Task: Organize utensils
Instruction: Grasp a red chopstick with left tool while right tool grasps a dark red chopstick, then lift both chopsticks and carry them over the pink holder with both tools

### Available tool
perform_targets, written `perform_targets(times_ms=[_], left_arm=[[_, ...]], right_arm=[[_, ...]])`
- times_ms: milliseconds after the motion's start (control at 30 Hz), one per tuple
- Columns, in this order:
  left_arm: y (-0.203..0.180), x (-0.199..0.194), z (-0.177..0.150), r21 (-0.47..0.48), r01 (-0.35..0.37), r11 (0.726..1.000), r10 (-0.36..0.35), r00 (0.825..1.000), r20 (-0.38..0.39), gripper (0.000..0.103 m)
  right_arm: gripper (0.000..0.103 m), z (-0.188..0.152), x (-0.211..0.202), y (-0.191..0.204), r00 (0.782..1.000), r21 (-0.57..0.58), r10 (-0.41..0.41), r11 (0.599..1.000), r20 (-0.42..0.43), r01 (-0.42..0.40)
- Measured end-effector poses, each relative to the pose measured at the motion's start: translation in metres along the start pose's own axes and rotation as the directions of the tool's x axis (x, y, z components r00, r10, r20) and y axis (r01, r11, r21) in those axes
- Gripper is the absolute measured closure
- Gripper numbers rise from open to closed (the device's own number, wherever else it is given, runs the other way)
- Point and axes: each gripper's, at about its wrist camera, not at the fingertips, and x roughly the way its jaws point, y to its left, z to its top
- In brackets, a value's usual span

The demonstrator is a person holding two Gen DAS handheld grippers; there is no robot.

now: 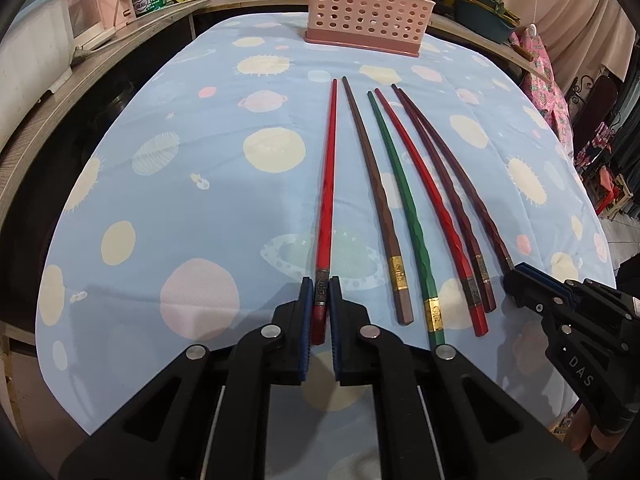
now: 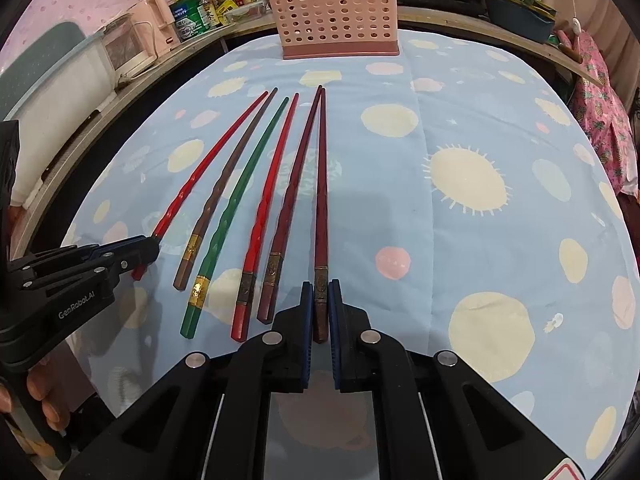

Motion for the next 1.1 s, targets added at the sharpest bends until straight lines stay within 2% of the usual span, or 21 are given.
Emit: perform_targets(times_ms=[267,533,800,1100], left_arm=[[0.001,-0.028,0.007,-0.019,0.013,1.000,-0.012,0.999,0.038,0.096],[0.002,-0.069,0.028,-0.035,0.041,0.999,-0.036,0.993,0.113,0.096],[0.012,-0.109,0.064,-0.052,0.062,0.997,-0.050,0.975,0.215,0.096],[0.018,-0.139,0.126,-0.051,0.075,0.996,-0.053,0.939,0.339,0.096]], right_arm=[[0.096,0.003,-0.024,-0.002,0.999,0.011,0.014,1.000,0.043,-0.014],[0.095,0.027,-0.066,-0.007,0.988,0.032,0.027,0.999,0.149,-0.032],[0.096,0.069,-0.114,-0.022,0.961,0.055,0.028,0.997,0.276,-0.045],[0.096,0.132,-0.142,-0.039,0.915,0.066,0.023,0.996,0.404,-0.054]])
